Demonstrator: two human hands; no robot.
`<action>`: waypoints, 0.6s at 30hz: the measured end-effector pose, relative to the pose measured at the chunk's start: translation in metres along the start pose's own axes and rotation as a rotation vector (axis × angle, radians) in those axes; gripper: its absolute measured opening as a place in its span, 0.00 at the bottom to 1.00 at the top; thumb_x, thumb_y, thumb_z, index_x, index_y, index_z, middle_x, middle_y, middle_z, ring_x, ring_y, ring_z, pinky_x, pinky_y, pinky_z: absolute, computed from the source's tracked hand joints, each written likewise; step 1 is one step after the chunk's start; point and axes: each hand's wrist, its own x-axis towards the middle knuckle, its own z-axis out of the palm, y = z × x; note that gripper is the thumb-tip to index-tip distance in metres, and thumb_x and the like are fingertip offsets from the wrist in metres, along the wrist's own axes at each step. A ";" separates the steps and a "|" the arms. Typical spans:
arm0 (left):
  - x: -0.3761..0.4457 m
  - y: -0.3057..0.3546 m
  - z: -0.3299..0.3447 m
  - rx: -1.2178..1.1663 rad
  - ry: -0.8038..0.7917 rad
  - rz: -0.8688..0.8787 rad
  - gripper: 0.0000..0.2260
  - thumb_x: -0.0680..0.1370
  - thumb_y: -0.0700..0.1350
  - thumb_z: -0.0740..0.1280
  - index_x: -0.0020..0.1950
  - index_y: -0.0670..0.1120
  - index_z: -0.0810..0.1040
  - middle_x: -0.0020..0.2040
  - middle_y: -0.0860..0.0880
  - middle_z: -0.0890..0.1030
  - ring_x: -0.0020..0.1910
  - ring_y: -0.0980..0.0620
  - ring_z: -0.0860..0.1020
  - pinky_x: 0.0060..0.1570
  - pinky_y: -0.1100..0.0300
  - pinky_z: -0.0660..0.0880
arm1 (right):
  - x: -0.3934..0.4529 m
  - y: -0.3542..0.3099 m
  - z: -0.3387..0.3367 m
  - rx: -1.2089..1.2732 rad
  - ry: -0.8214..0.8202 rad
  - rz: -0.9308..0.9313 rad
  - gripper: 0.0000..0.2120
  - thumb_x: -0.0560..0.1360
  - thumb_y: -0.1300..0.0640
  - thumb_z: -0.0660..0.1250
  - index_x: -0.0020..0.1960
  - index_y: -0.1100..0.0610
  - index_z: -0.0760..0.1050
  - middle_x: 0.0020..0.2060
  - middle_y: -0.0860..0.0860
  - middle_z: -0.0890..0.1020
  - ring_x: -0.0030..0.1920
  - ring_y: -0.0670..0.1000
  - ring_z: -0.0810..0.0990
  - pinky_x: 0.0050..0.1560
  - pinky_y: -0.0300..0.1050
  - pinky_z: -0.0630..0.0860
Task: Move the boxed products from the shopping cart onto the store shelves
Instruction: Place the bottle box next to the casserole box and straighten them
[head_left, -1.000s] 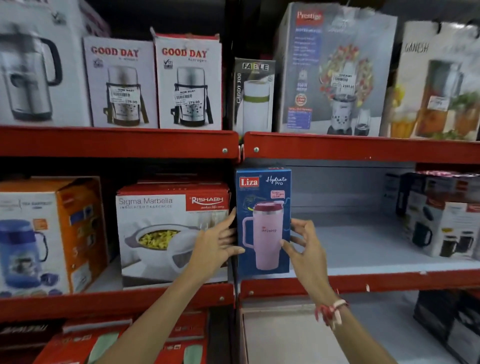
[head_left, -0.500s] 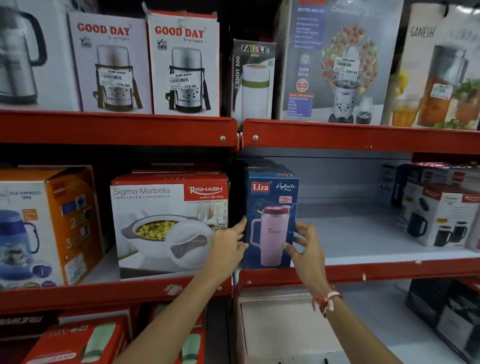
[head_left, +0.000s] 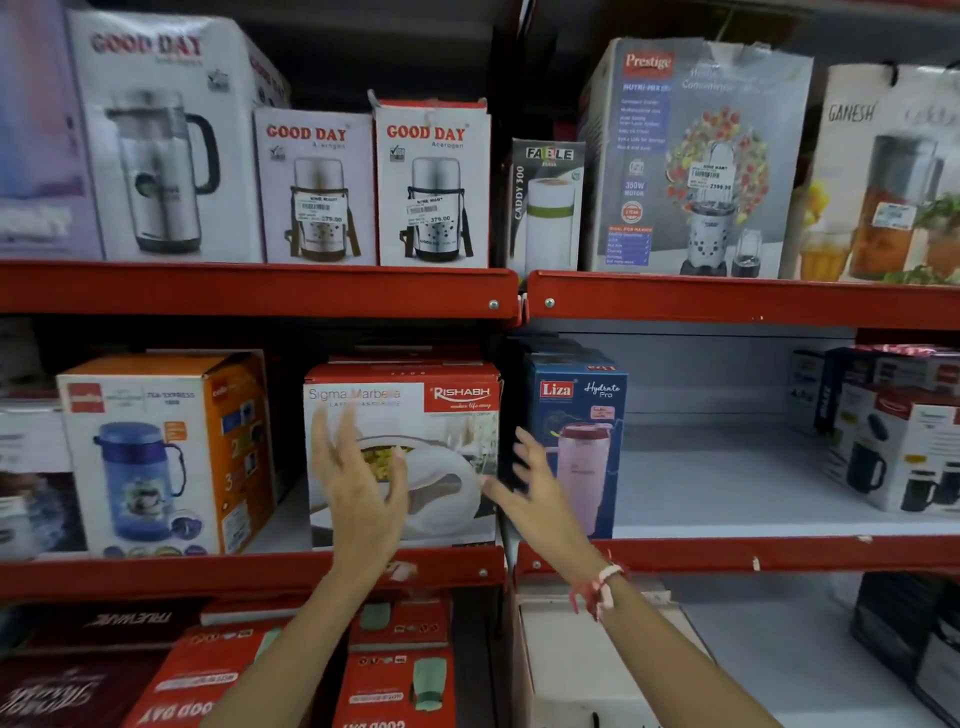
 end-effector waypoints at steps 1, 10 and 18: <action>-0.001 -0.010 -0.005 0.021 -0.042 -0.125 0.33 0.77 0.50 0.64 0.76 0.46 0.51 0.78 0.42 0.46 0.77 0.46 0.45 0.74 0.49 0.51 | 0.002 0.003 0.007 0.009 -0.065 0.070 0.41 0.73 0.50 0.70 0.76 0.46 0.47 0.75 0.48 0.61 0.74 0.52 0.62 0.72 0.51 0.63; 0.006 -0.024 -0.063 -0.105 -0.422 -0.327 0.28 0.80 0.55 0.51 0.75 0.57 0.38 0.63 0.58 0.59 0.47 0.71 0.64 0.56 0.62 0.58 | -0.008 0.008 0.033 -0.086 -0.123 0.120 0.49 0.69 0.44 0.70 0.75 0.40 0.38 0.75 0.49 0.63 0.73 0.54 0.64 0.72 0.54 0.64; -0.014 -0.012 -0.045 0.046 -0.049 -0.112 0.23 0.79 0.48 0.59 0.73 0.45 0.60 0.73 0.43 0.59 0.73 0.47 0.58 0.69 0.53 0.61 | -0.018 0.003 0.002 -0.093 0.147 -0.024 0.34 0.74 0.55 0.68 0.75 0.46 0.55 0.73 0.50 0.65 0.72 0.53 0.65 0.70 0.58 0.68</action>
